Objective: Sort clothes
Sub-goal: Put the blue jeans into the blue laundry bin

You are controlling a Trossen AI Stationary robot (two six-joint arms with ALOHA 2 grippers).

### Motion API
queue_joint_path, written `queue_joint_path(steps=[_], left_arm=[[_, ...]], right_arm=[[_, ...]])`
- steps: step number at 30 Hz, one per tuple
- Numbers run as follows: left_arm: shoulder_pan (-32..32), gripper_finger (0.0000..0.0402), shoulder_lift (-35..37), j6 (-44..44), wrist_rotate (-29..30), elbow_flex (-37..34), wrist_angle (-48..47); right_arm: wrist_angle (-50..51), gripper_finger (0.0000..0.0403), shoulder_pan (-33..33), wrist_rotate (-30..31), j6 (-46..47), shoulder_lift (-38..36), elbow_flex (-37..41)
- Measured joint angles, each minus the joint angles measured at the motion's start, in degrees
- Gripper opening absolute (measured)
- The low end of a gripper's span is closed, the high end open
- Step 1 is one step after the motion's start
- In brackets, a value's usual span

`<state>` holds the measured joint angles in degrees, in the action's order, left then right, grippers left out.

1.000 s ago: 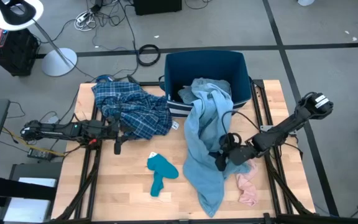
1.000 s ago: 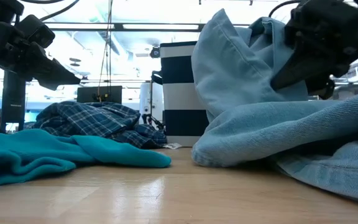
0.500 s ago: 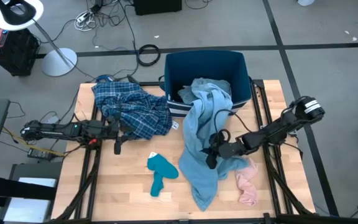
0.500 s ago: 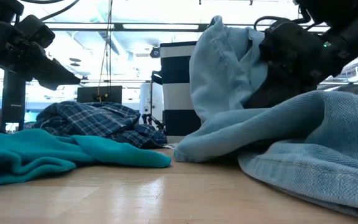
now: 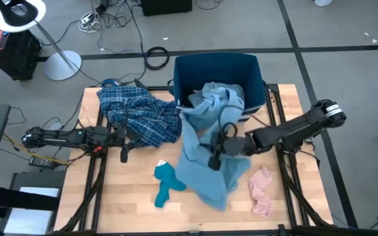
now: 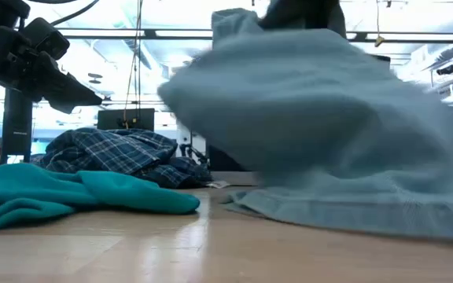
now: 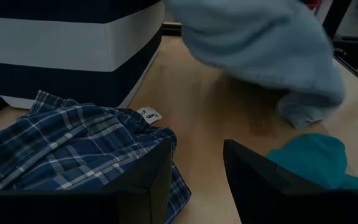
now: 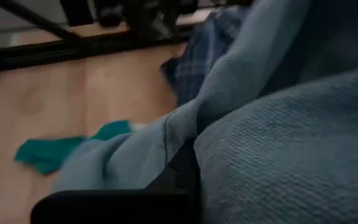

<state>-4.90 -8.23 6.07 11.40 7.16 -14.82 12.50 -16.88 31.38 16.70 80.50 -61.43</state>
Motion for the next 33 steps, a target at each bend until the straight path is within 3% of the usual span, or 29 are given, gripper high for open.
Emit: queue_joint_path(steps=[6,18,33], left_arm=[[0.00,0.0151,0.00,0.00,0.00,0.00,-0.08],[0.01,0.0151,0.02,0.00,0.00,0.00,-0.12],[0.01,0.0151,0.00,-1.13,0.00,0.00,-0.14]], right_arm=[[8.87,0.0014,3.56,3.17,-10.05,0.03,-15.42],[8.72,0.0013,16.15,5.72,-29.03,0.06,-35.06],[-6.72,0.0013,31.89,4.88,-38.01,0.06,-41.64]])
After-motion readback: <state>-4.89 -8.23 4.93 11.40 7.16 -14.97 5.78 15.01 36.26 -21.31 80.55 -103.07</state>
